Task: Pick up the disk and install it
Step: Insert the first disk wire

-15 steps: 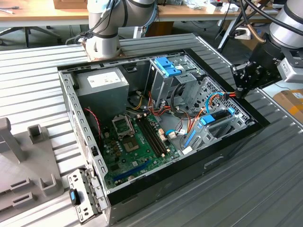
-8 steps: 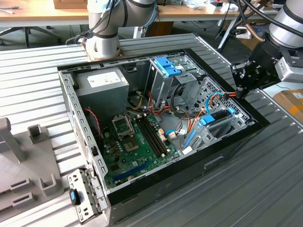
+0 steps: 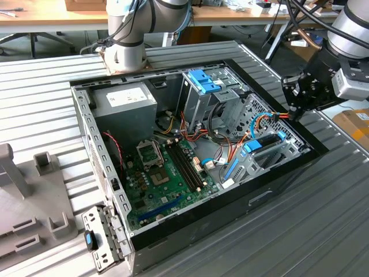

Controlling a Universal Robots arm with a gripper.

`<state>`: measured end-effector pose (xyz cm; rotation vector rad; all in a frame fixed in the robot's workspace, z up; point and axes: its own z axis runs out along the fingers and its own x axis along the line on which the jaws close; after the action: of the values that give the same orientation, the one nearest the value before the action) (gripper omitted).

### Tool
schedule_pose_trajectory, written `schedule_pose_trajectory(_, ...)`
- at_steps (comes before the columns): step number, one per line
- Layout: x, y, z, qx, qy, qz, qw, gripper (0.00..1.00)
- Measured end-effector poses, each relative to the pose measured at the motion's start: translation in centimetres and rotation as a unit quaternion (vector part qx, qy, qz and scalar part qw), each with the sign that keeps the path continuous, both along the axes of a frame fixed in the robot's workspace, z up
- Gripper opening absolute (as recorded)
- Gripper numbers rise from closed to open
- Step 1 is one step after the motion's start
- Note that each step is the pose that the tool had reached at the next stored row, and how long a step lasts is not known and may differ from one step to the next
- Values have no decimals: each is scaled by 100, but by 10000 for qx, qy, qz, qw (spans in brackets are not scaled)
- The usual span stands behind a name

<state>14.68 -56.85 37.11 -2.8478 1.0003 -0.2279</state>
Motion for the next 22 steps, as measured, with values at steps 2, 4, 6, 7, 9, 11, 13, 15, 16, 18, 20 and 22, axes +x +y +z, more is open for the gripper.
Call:
schedule_pose_trajectory(2, 0, 0, 0, 0, 0, -194, 9998, 16)
schedule_pose_trajectory(4, 0, 0, 0, 0, 0, -206, 9998, 16)
schedule_pose_trajectory(6, 0, 0, 1, -1, 0, -207, 9998, 16)
schedule_pose_trajectory(7, 0, 0, 1, 0, 0, -207, 9998, 16)
schedule_pose_trajectory(9, 0, 0, 0, 0, 0, -207, 9998, 16)
schedule_pose_trajectory(11, 0, 0, 1, 0, 0, -207, 9998, 16)
schedule_pose_trajectory(13, 0, 0, 0, 0, 0, -233, 9997, 16)
schedule_pose_trajectory(15, 0, 0, 0, -1, 0, -374, 9993, 16)
schedule_pose_trajectory(16, 0, 0, -1, 0, 0, -449, 9990, 16)
schedule_pose_trajectory(18, -2, 0, -2, 0, 0, -703, 9975, 16)
schedule_pose_trajectory(20, -9, 0, 2, 9, 1, -758, 9971, 16)
schedule_pose_trajectory(22, -14, 0, 2, 23, 1, -785, 9969, 16)
